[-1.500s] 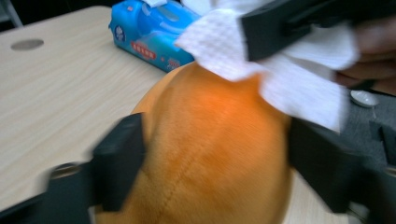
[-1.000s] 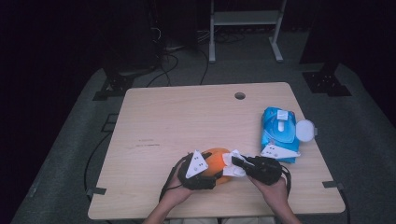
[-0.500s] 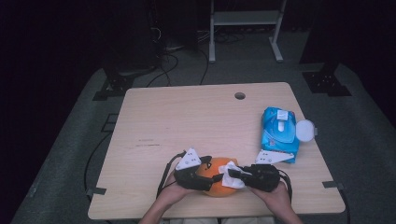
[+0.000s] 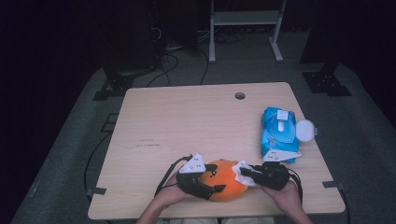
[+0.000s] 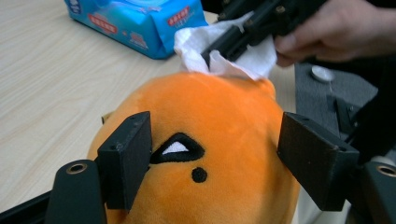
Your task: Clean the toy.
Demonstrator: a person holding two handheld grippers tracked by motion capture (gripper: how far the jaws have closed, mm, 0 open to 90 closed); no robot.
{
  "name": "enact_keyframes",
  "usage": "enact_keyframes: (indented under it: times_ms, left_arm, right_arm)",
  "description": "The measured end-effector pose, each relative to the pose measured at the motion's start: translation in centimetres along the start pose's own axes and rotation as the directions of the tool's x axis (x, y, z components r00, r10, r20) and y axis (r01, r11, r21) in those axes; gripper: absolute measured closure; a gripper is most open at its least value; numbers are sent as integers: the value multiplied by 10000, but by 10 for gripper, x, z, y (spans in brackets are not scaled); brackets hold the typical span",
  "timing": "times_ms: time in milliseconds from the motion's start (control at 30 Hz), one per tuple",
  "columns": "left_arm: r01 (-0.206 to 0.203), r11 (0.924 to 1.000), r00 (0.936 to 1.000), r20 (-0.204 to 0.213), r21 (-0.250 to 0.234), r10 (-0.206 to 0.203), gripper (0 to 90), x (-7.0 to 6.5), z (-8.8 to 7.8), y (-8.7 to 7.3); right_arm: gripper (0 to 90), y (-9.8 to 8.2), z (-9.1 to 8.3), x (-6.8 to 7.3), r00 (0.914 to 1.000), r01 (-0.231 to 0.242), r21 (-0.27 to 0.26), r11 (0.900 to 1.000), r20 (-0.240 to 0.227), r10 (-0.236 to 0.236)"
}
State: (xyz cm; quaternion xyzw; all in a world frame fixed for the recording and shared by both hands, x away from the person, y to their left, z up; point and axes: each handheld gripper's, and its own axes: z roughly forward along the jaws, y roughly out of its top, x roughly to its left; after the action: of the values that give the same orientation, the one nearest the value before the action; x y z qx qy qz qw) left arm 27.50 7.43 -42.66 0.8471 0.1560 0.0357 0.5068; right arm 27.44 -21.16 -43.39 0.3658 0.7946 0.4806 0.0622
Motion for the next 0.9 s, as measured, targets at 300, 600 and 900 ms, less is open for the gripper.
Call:
enact_keyframes:
  times_ms: [300, 600, 900]
  left_arm:
    - [-243, 9975, 9988, -450, -669, 213, 247, 0, -2, 21]
    - [667, 9973, 9977, -174, 316, -662, 198, 18, 25, 15]
    - [195, 9972, 9995, -255, 715, -177, 391, 9, 28, 11]
  right_arm:
    - [764, -15, -24, -19, 9968, 490, 114, 9987, 627, -497]
    - [581, -27, -43, -41, 9884, 790, 148, 9968, 1292, -802]
    - [493, -29, -52, -48, 9896, 559, -104, 9984, 1333, -540]
